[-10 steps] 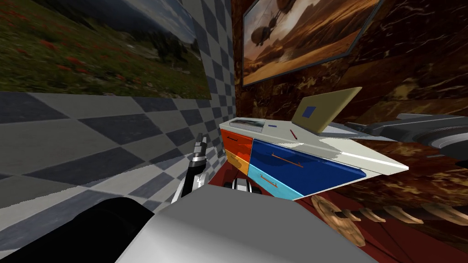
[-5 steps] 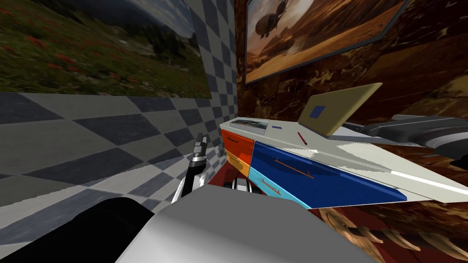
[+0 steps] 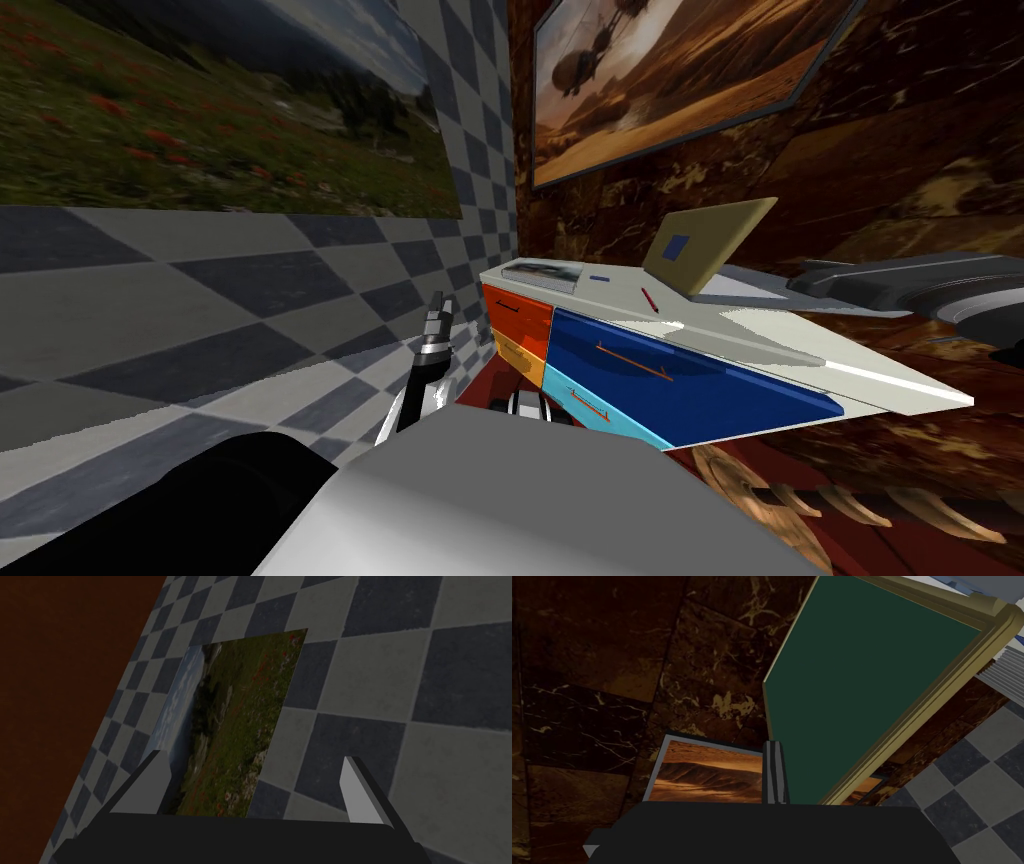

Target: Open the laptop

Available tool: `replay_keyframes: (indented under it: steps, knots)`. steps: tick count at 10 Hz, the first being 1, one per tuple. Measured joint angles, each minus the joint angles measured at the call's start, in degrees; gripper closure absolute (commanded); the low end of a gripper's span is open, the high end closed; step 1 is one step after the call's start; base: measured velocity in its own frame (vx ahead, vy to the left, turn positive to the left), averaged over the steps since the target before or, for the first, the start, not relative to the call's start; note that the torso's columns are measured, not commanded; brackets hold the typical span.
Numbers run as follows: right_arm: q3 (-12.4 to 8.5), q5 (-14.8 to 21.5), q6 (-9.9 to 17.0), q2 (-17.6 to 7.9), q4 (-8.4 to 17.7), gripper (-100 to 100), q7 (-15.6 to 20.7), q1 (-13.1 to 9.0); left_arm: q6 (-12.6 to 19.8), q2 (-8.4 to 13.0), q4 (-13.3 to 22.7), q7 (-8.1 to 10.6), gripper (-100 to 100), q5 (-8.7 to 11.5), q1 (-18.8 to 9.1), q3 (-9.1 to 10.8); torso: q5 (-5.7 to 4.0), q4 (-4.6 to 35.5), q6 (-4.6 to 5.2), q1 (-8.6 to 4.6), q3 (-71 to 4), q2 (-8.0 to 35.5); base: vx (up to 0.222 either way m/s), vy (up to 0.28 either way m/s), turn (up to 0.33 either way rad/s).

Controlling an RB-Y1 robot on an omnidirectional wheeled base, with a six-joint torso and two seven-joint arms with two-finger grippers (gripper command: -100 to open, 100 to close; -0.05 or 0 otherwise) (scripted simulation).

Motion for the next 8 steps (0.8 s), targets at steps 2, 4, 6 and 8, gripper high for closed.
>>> replay_keyframes:
  steps: [2,4,6,8]
  knots:
    - [-0.09,0.27,-0.52,0.94,-1.73,-100,0.22,-0.04,0.00,0.00,0.00,0.00,0,0.00,-0.01,-0.01,-0.04,0.05,-0.08,-0.12,0.12,0.22,0.032,0.033,0.025]
    - [0.93,2.17,1.32,0.84,-1.56,-100,1.62,0.57,0.00,0.00,0.00,0.00,0,0.00,-0.01,-0.01,0.02,0.05,-0.01,0.06,0.11,0.17,0.058,0.091,0.075]
    - [1.79,4.14,3.36,1.19,-1.68,-100,3.26,1.40,0.00,-0.01,0.00,0.00,0,0.00,-0.02,-0.01,-0.01,0.08,0.00,-0.06,0.17,0.27,0.040,0.089,0.067]
    - [2.79,6.02,5.15,1.19,-1.34,-100,4.76,1.92,0.00,0.00,0.00,0.00,0,0.00,-0.01,-0.01,-0.06,0.05,-0.01,-0.17,0.12,0.18,0.056,0.075,0.065]
